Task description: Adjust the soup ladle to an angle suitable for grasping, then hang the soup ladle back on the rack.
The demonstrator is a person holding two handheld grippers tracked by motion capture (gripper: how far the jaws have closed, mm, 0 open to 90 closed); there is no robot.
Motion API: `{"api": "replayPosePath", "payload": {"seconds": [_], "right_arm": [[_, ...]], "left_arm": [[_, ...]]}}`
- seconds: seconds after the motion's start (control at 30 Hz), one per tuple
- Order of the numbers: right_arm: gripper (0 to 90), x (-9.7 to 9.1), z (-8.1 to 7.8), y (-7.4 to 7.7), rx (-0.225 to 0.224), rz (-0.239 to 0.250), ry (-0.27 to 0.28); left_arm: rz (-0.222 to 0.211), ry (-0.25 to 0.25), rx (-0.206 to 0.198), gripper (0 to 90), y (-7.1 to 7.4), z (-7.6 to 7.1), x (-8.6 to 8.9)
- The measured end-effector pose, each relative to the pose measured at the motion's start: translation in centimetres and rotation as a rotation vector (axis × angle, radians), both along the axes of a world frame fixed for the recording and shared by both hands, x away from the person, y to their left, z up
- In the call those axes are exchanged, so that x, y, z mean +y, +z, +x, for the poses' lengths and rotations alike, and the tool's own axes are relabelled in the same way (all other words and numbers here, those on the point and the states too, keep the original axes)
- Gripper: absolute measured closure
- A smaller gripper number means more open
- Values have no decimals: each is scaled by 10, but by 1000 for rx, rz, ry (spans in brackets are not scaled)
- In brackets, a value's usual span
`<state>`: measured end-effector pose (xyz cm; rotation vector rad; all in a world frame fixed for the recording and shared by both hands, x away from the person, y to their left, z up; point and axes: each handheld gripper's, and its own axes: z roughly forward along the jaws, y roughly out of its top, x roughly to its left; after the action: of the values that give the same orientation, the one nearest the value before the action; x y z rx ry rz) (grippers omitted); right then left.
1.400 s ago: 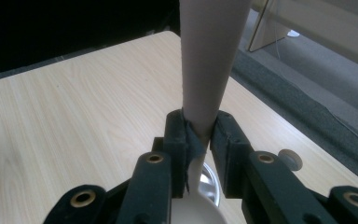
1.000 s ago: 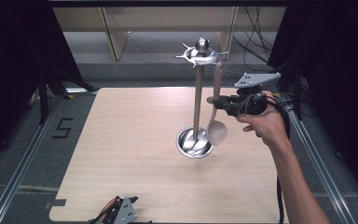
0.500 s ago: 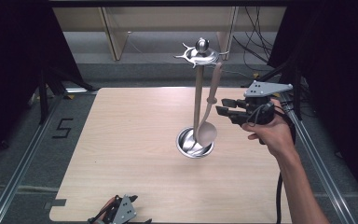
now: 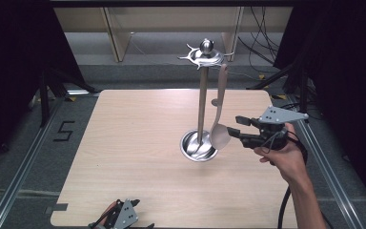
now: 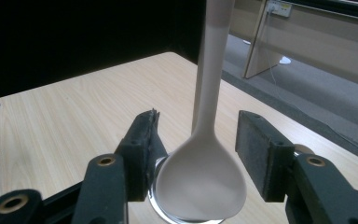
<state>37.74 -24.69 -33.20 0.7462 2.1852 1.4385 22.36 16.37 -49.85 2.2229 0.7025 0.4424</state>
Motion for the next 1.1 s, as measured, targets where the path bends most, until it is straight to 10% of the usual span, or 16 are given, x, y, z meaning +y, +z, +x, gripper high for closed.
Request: {"api": "replayPosePath", "payload": {"seconds": [1.1], "right_arm": [[395,-41,-32,-86,161,-95,-47]], "left_arm": [[-17,-11,-1,155,0,-2,-3]]}}
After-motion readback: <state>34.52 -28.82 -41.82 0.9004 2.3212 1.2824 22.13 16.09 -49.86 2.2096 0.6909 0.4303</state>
